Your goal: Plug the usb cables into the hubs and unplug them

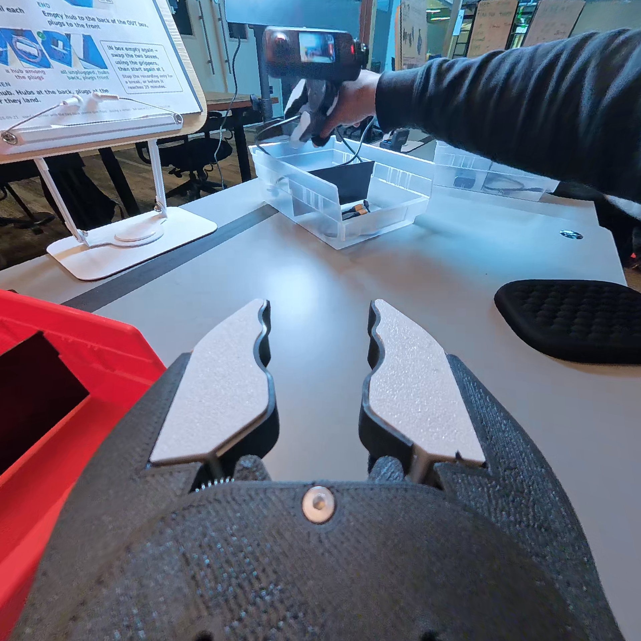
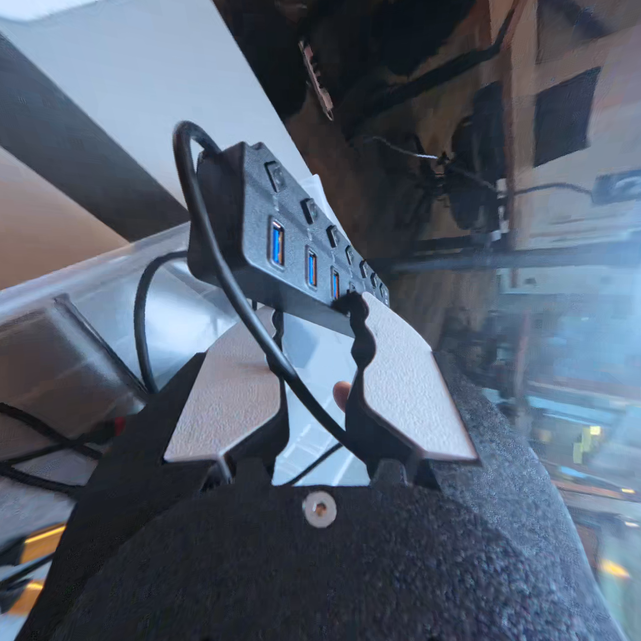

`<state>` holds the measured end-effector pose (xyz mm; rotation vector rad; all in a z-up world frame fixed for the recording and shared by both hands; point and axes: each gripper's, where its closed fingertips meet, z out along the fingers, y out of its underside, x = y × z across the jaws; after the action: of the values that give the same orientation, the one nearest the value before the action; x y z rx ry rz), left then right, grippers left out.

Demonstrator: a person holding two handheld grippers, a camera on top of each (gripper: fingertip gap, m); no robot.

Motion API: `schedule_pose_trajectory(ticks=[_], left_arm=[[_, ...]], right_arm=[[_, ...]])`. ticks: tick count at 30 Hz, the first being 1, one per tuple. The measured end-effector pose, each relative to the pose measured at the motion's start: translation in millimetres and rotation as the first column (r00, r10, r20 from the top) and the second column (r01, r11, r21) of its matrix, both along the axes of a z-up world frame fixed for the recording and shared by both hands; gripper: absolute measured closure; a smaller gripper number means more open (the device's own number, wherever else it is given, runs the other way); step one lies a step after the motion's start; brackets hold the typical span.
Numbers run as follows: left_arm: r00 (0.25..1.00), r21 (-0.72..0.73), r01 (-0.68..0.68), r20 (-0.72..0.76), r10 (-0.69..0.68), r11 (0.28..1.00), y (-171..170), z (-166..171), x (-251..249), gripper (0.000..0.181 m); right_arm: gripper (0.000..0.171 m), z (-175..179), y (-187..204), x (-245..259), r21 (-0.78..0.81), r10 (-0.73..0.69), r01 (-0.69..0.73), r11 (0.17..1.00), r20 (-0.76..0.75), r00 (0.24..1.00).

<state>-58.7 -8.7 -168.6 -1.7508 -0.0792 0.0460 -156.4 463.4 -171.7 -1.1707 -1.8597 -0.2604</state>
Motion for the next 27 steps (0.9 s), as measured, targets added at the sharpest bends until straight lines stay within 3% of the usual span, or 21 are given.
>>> schedule_pose_trajectory(ticks=[4, 9, 12, 16, 20, 23, 27], left_arm=[[1.0, 0.001, -0.007, 0.004, 0.007, 1.0, -1.9, -0.7, -3.5, 0.128], [1.0, -0.028, 0.003, 0.026, -0.003, 1.0, 1.9, -9.5, -6.9, 0.128], [1.0, -0.037, 0.013, 0.029, -0.012, 0.999, 4.5, -12.2, -4.3, 0.128], [1.0, -0.053, 0.012, 0.026, -0.011, 0.999, 4.7, -16.8, -0.8, 0.128], [1.0, -0.063, -0.001, 0.031, 0.003, 0.998, 3.7, -19.8, -5.5, 0.128], [0.999, -0.072, -0.004, 0.05, 0.008, 0.997, 3.4, -24.2, -9.7, 0.128], [0.998, -0.086, 0.006, 0.059, 0.0, 0.996, 4.1, -28.8, -10.2, 0.128]], right_arm=[[0.144, 36.2, -16.4, 0.7, 0.098, 0.059, -0.052, 0.994, -0.074, 0.996], [0.146, 60.0, -40.0, 17.6, -0.095, 0.064, -0.067, 0.993, -0.032, 0.997], [0.146, 31.7, -45.1, 25.5, -0.278, 0.03, -0.009, 0.96, 0.072, 0.997], [0.146, -12.8, -13.9, 25.5, -0.25, -0.051, 0.097, 0.963, 0.186, 0.981], [0.144, -33.5, -8.3, 20.0, -0.305, -0.03, 0.119, 0.945, 0.28, 0.959], [0.108, -22.4, -30.3, 7.4, -0.427, 0.039, 0.083, 0.9, 0.269, 0.962], [0.092, 26.6, -65.9, -4.9, -0.566, 0.154, -0.051, 0.823, 0.136, 0.979]])
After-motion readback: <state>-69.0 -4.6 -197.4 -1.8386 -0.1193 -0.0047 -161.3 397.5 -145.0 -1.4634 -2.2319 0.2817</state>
